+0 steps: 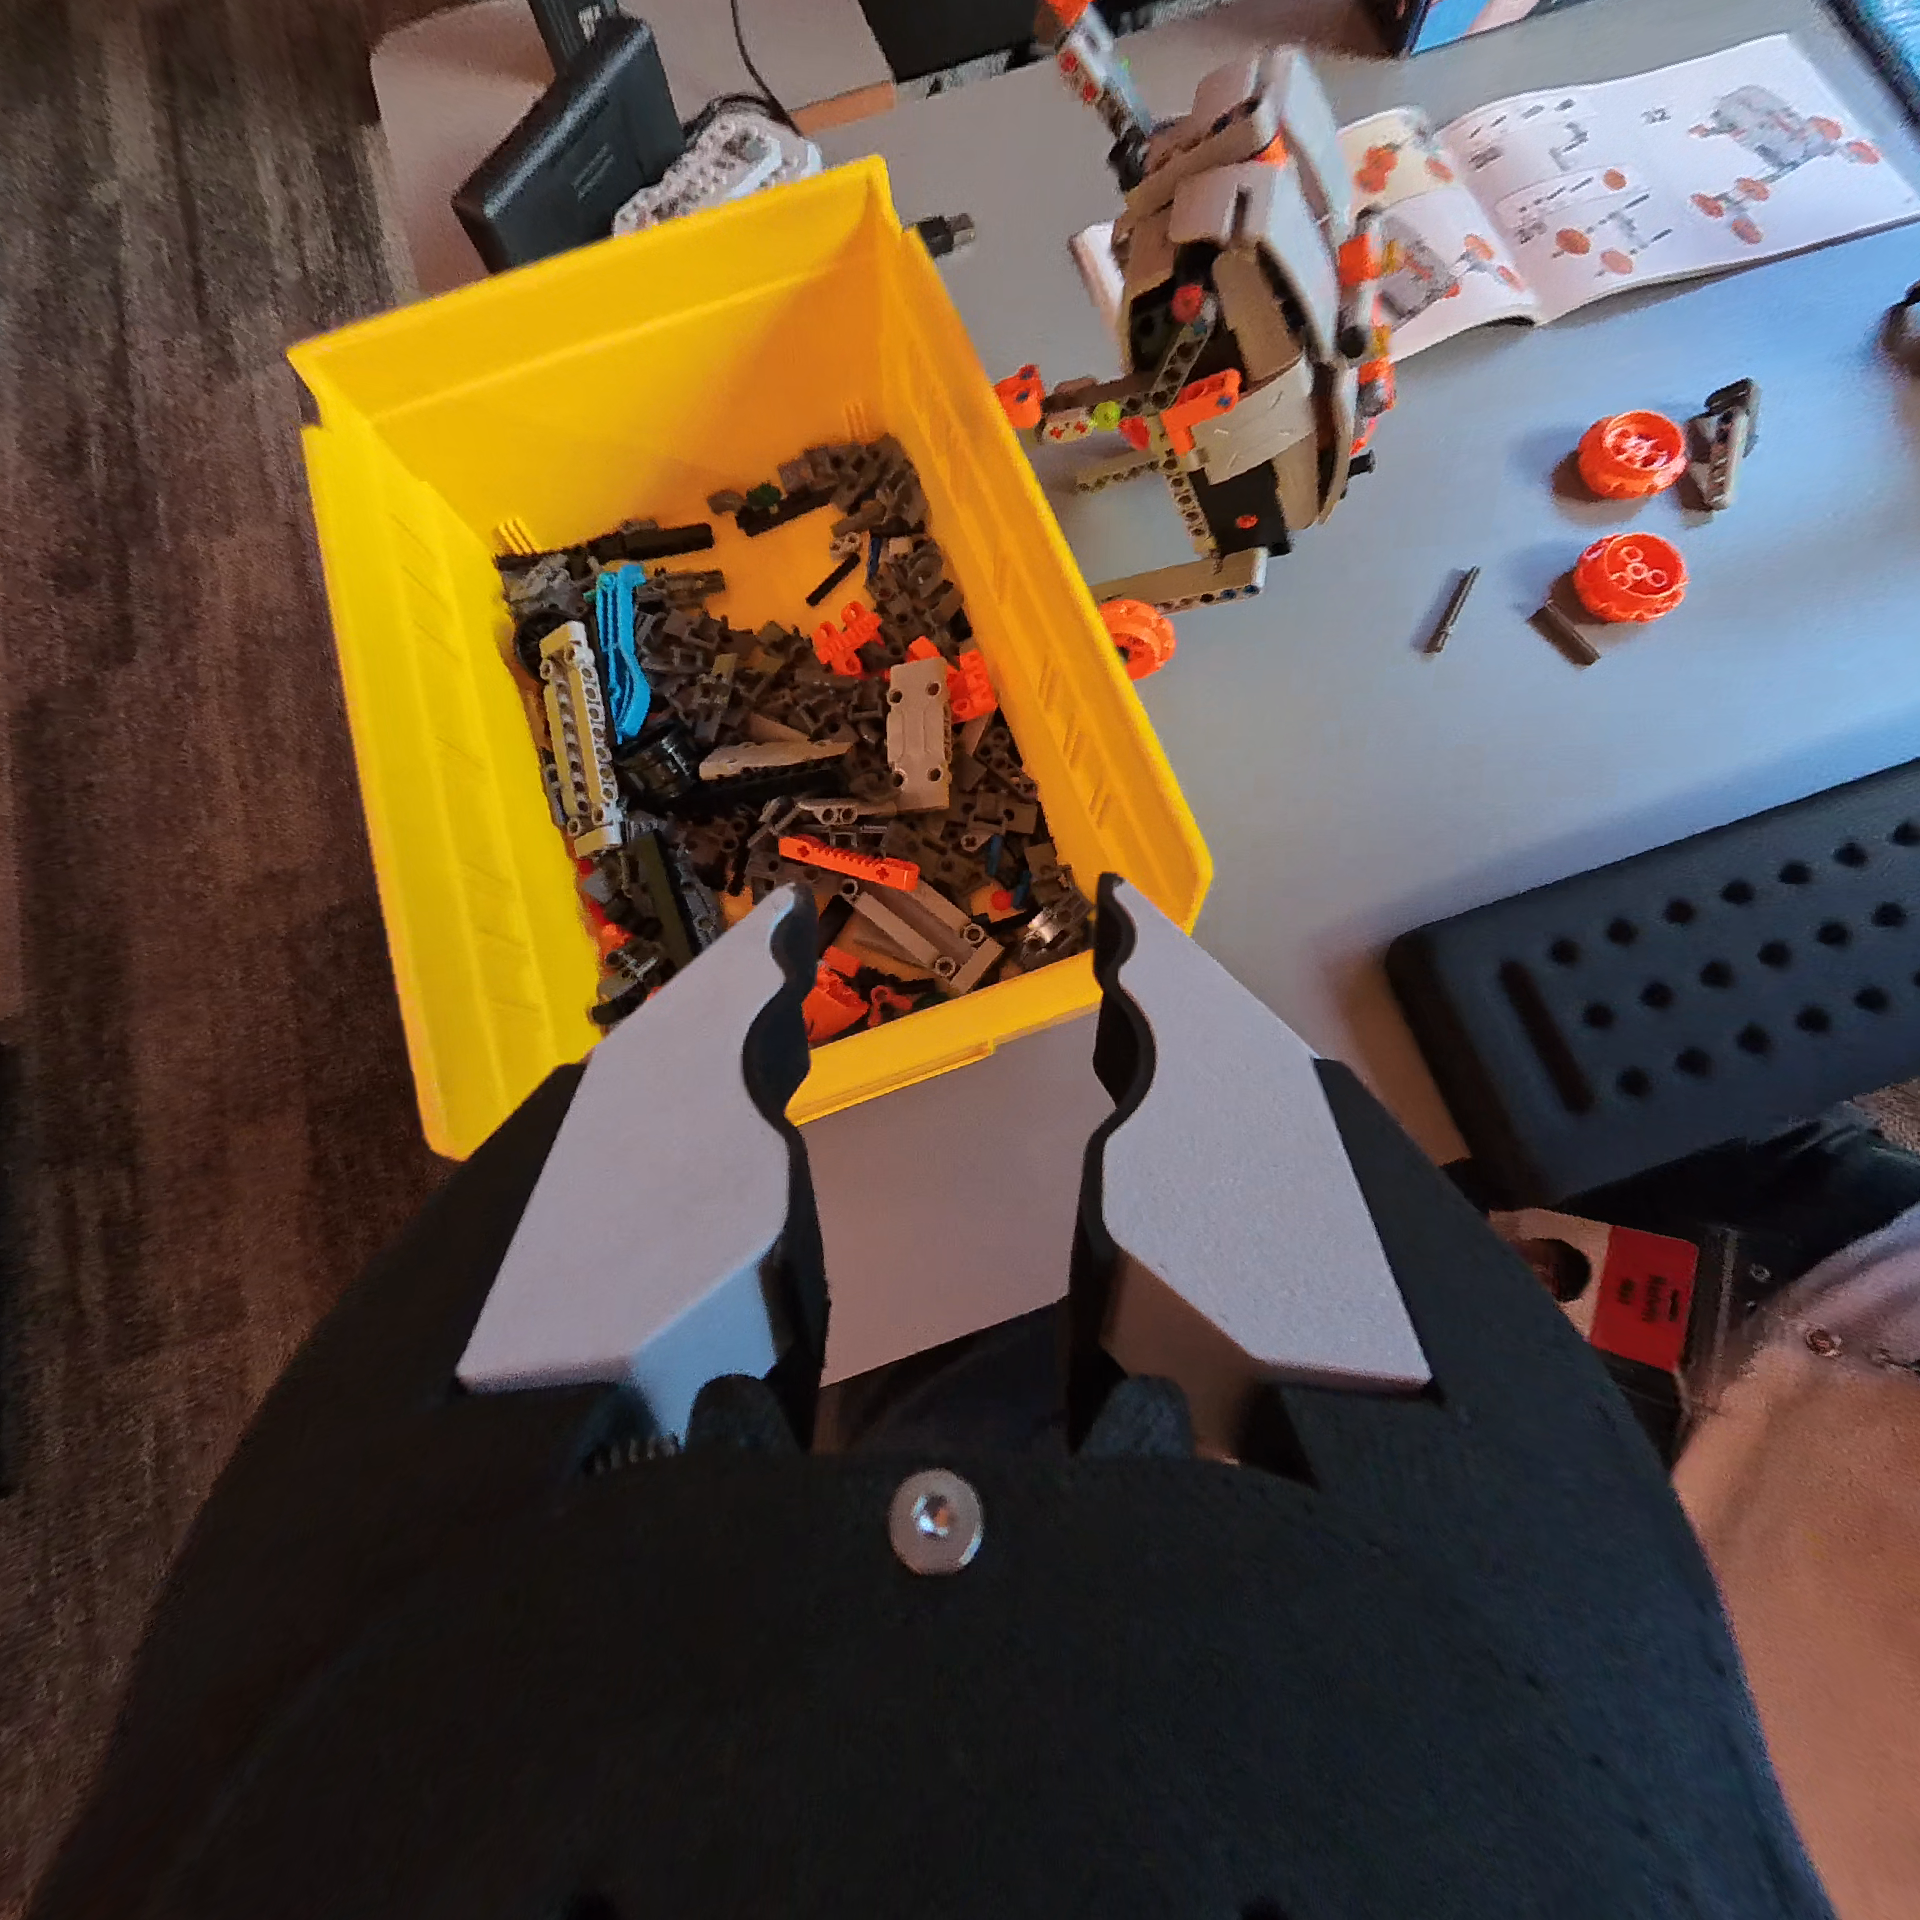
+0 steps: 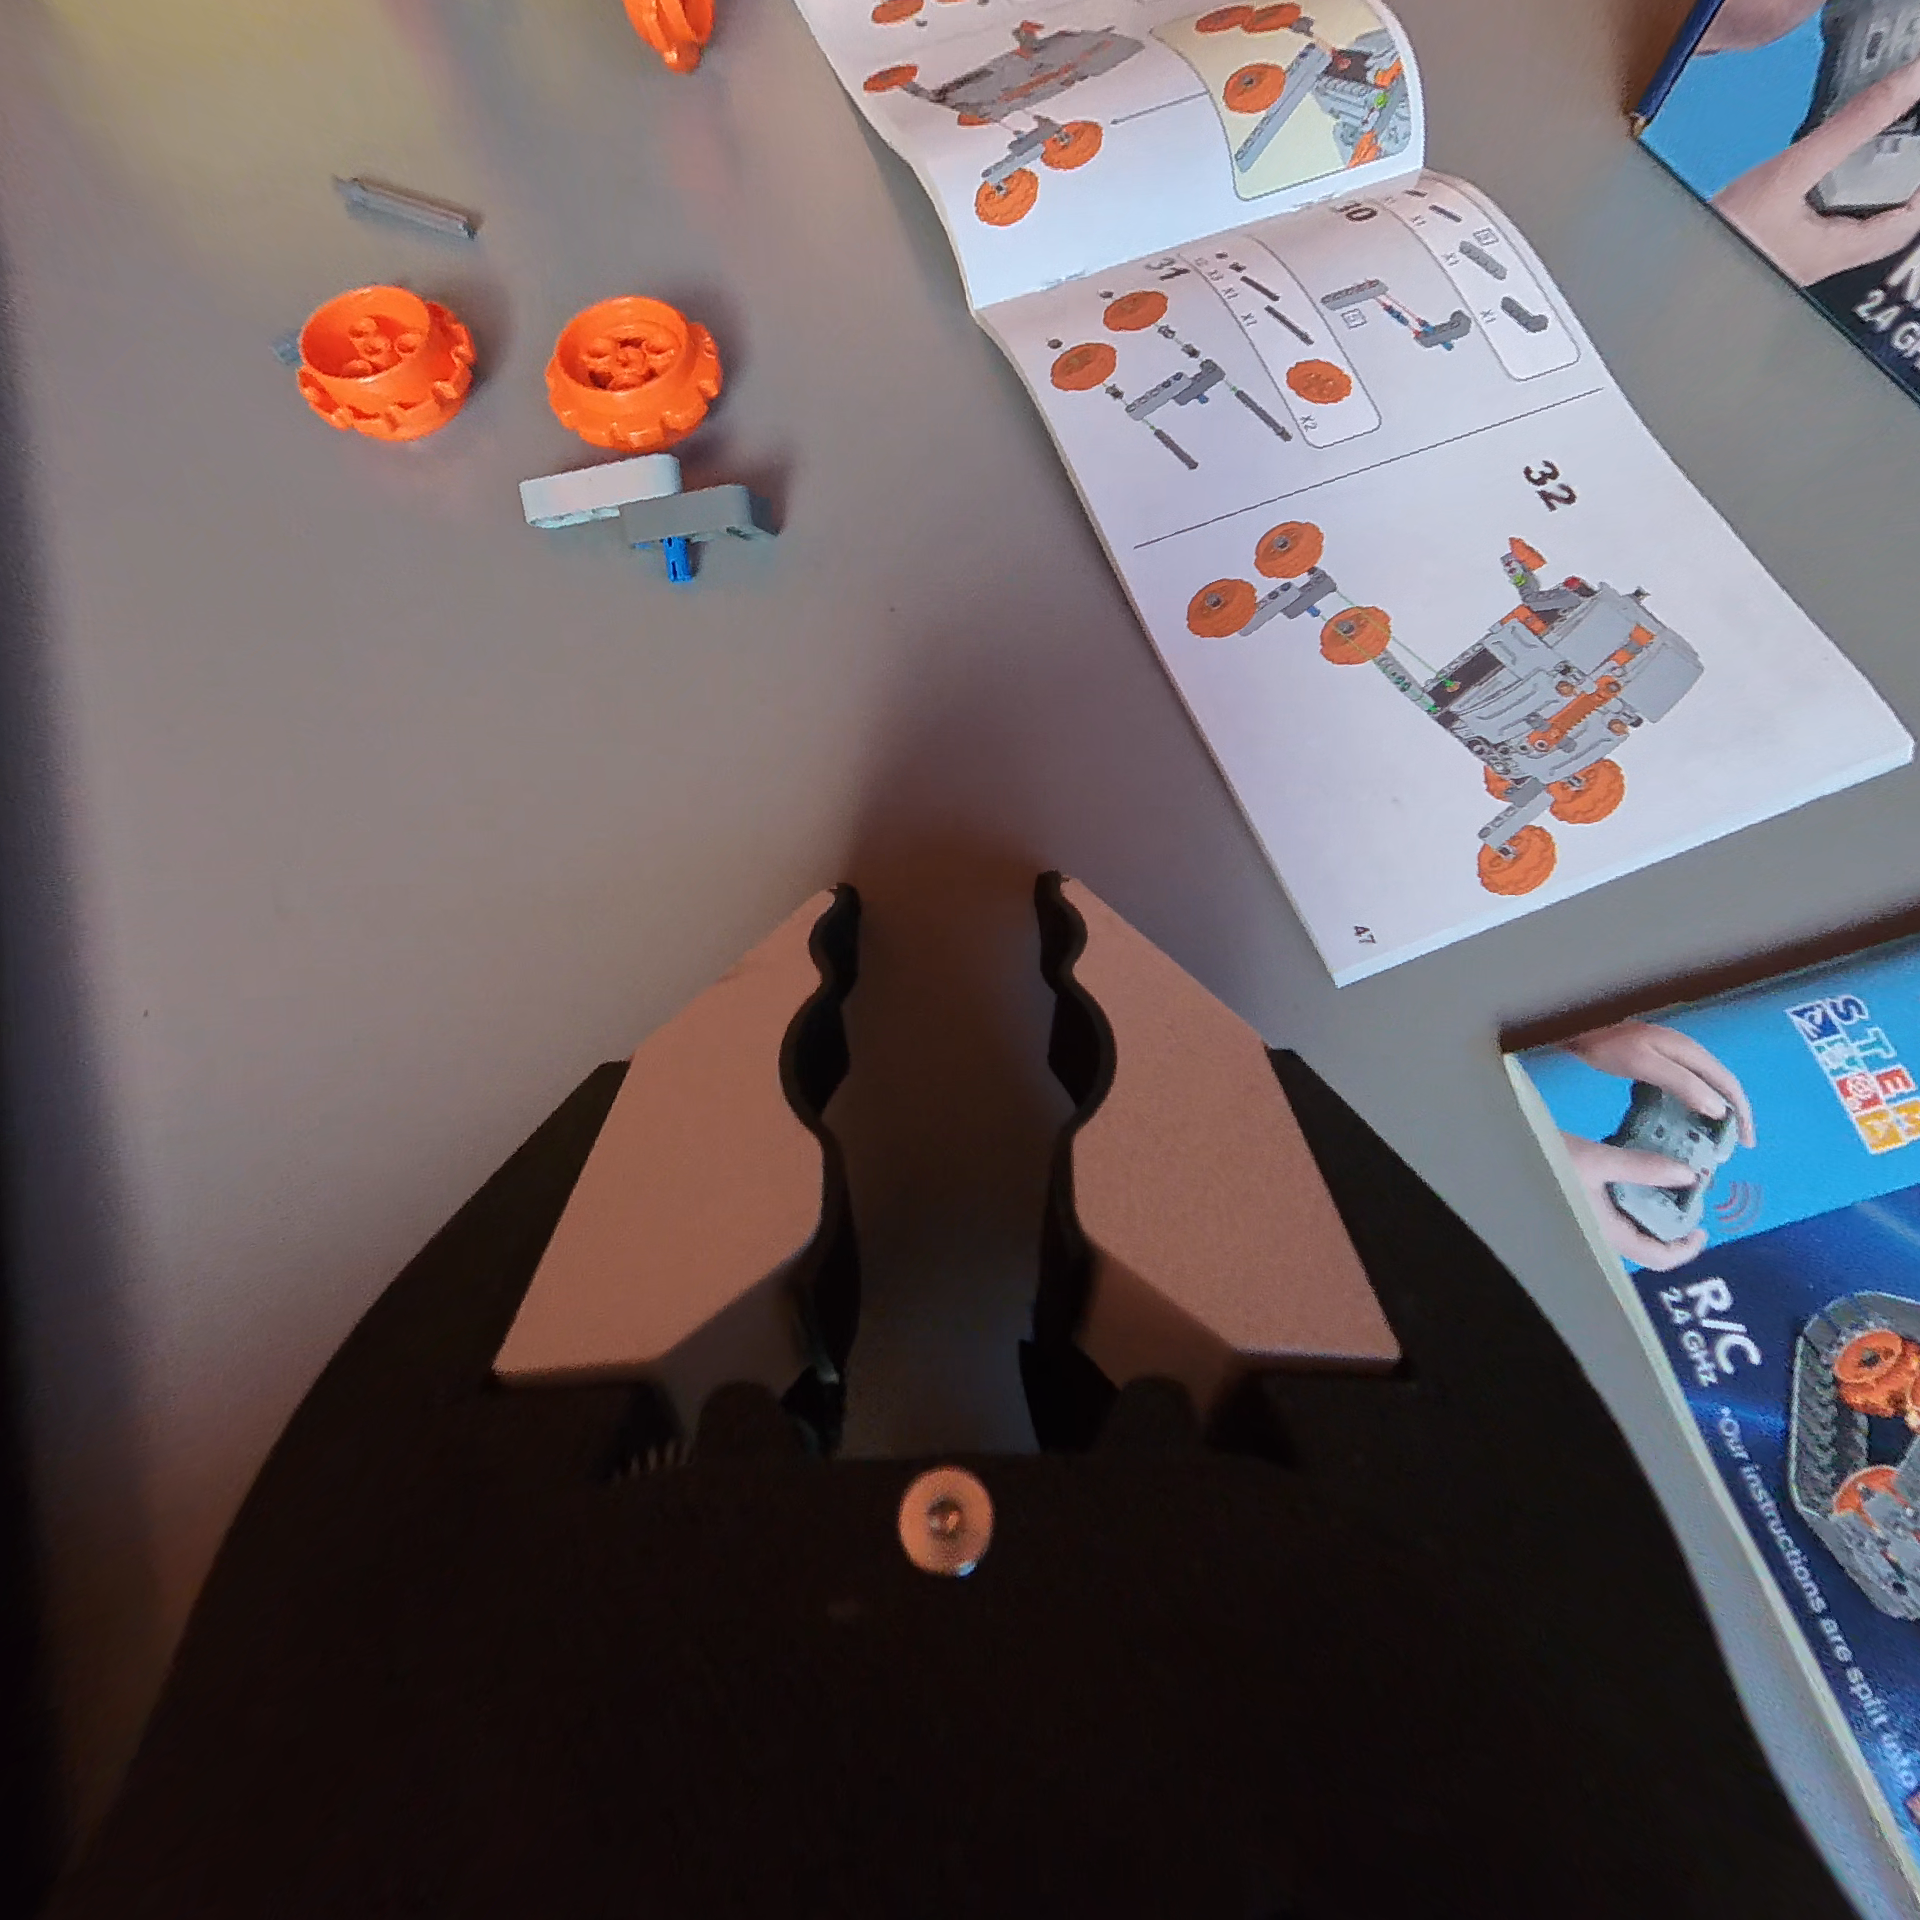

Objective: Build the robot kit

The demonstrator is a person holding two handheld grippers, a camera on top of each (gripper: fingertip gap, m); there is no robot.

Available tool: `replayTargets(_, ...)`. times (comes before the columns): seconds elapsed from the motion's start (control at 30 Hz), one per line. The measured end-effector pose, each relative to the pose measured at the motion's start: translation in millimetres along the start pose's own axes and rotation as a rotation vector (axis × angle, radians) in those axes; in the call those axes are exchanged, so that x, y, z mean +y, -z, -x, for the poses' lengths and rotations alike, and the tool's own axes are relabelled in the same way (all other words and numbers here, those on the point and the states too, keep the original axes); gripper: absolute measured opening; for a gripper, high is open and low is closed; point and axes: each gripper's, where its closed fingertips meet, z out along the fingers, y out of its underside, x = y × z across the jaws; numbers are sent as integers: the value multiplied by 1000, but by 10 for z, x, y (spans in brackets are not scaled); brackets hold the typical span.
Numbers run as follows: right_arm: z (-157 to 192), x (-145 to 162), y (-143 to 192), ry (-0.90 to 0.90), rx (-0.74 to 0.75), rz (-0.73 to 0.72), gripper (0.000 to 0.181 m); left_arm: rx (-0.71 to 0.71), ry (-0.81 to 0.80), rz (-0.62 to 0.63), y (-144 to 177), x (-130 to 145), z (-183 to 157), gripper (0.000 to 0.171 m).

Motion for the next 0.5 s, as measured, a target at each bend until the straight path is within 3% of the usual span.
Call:
replayTargets(0.17,-42,-9,-5,-24,-5,0,29,28,-20,-24,180,-72,-164,52)
replayTargets(0.5,-53,-37,-39,-30,-21,0,30,41,-94,27,215,-28,-460,52)
